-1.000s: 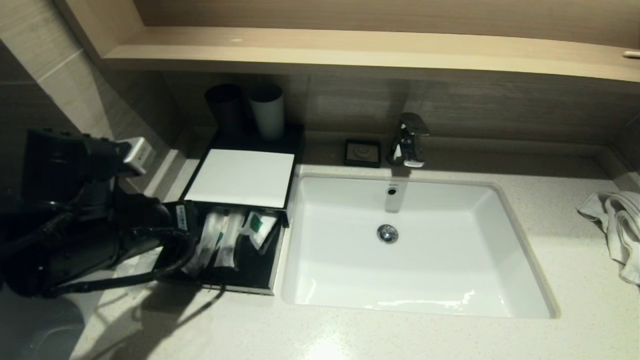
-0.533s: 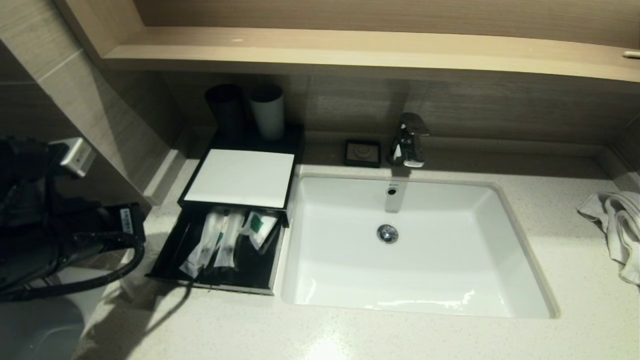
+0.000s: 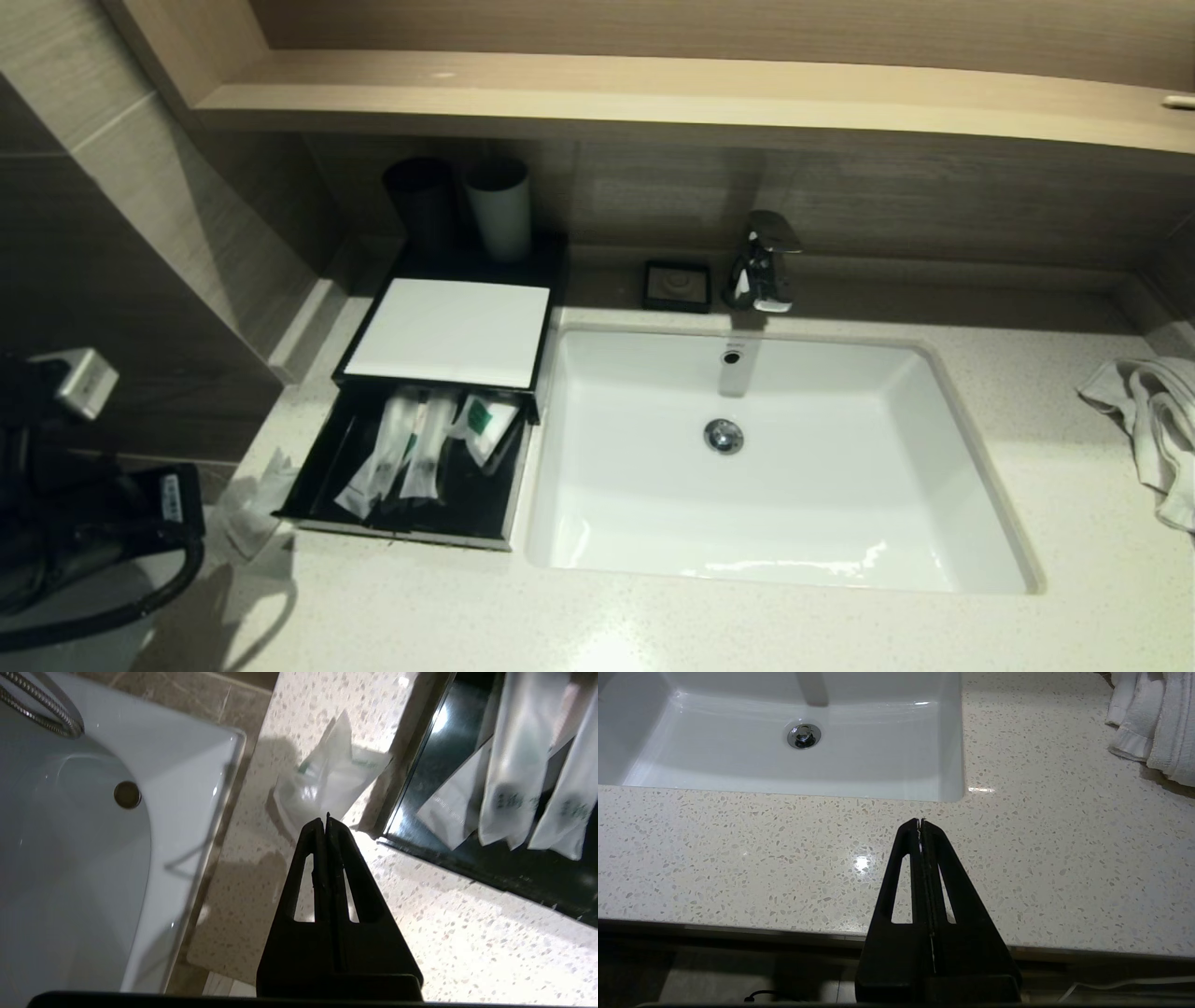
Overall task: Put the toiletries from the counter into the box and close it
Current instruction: Pick up the bathroom toiletry
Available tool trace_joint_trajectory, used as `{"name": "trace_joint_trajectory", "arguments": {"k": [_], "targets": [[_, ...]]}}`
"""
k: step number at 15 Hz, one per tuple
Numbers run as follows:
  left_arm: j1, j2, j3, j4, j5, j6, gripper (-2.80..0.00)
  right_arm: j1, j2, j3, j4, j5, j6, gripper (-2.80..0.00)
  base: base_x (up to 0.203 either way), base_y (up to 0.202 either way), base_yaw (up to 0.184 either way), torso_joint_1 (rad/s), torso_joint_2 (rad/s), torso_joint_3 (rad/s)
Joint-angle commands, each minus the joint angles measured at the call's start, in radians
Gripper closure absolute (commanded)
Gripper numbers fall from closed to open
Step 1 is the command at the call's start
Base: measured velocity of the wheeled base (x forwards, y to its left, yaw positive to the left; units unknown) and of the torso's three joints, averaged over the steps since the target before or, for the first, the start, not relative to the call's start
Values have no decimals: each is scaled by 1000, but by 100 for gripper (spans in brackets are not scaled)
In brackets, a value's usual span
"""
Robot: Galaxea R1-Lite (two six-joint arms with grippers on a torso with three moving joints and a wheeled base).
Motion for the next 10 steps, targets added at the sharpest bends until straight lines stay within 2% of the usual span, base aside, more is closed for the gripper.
{"name": "trace_joint_trajectory", "arguments": {"k": [1, 4, 9, 10], "targets": [[5, 5, 43, -2, 0, -1, 0, -1, 0, 0, 0, 0, -1, 0, 0, 0, 0, 0, 0, 0], [5, 23, 59, -2, -4, 2, 0, -1, 0, 0, 0, 0, -1, 0, 0, 0, 0, 0, 0, 0], [5, 22, 104, -10, -1, 45, 0, 0, 0, 0, 0, 0, -1, 0, 0, 0, 0, 0, 0, 0], [5, 23, 104, -10, -1, 44, -280, -1, 0, 0, 0, 0, -1, 0, 0, 0, 0, 0, 0, 0]]}}
